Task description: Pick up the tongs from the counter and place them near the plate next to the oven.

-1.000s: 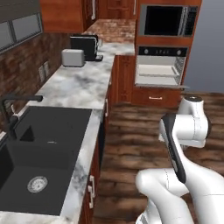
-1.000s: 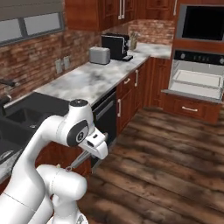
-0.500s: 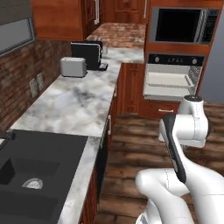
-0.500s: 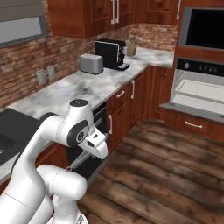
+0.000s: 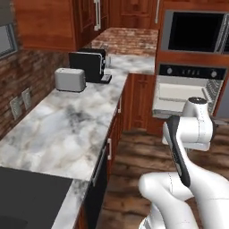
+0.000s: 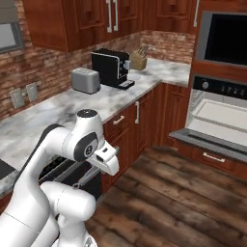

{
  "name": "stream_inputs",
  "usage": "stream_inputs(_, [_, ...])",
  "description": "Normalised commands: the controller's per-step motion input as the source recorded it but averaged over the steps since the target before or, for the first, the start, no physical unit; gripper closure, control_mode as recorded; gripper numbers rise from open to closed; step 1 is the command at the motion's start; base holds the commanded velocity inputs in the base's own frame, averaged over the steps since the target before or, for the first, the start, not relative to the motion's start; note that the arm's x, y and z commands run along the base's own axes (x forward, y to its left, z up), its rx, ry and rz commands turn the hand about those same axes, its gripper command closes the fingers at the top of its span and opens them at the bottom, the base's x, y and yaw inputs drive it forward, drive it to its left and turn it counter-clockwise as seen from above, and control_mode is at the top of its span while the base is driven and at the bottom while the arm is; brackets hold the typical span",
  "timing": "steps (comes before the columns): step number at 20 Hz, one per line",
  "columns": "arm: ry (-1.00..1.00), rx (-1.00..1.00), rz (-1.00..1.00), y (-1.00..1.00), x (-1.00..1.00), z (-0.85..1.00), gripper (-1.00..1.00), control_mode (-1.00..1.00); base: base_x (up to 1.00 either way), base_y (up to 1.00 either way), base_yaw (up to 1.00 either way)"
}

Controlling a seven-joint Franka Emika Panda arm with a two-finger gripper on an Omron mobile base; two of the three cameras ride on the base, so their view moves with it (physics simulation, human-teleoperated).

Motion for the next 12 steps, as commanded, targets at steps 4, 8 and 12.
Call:
stream_inputs(4, [0.00, 0.00, 0.00, 0.00, 0.00, 0.00, 1.00, 1.00, 0.74, -0.67, 0.19])
stream_inputs(8, [0.00, 0.00, 0.00, 0.00, 0.00, 0.00, 1.00, 1.00, 0.73, -0.58, 0.17])
stream_inputs(12, [0.00, 0.00, 0.00, 0.00, 0.00, 0.00, 1.00, 1.00, 0.71, -0.59, 0.19])
